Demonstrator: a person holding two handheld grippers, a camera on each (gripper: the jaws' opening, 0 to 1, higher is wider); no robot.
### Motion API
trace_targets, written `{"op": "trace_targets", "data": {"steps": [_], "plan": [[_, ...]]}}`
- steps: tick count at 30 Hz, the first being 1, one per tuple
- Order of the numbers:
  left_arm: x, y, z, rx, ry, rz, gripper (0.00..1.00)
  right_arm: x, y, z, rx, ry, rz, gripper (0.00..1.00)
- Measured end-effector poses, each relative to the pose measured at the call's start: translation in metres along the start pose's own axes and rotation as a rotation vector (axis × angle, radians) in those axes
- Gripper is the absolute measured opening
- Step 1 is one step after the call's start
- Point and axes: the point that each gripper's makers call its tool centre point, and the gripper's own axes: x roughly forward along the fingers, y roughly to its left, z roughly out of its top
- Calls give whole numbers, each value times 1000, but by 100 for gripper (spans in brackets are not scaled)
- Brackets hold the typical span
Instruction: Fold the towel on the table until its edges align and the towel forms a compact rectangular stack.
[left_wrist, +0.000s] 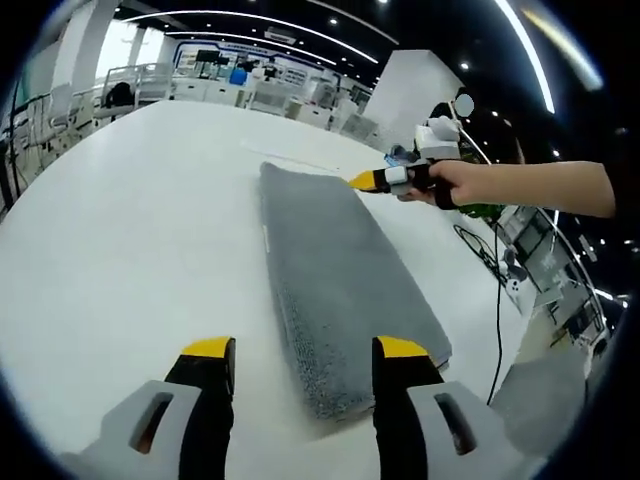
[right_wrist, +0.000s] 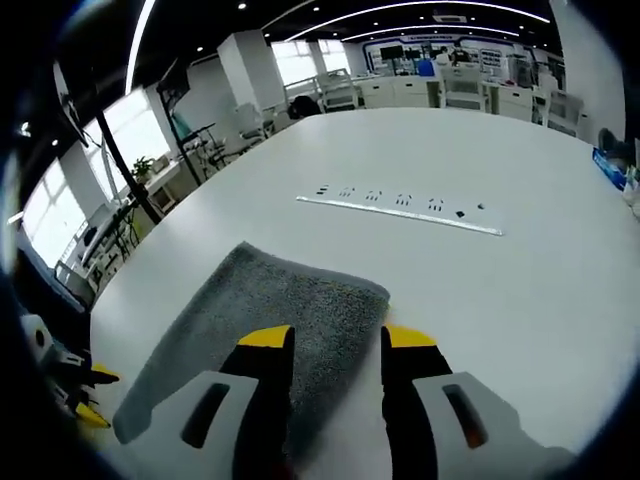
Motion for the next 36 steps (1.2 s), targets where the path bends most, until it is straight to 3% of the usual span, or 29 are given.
{"op": "trace_targets", "data": {"steps": [13, 20, 29, 36], "plan": [[23, 6, 25, 62, -4, -43, 54, -13, 4, -29, 44, 10, 16, 34], [38, 10, 25, 94, 23, -53, 53, -22, 8, -47, 73, 8, 20, 33], [48, 19, 35, 108, 9, -31, 46, -33, 14, -70, 110, 7, 23, 32], [61, 31, 49, 101, -16, -13, 41, -39, 21, -77, 120, -1, 26, 30]]}}
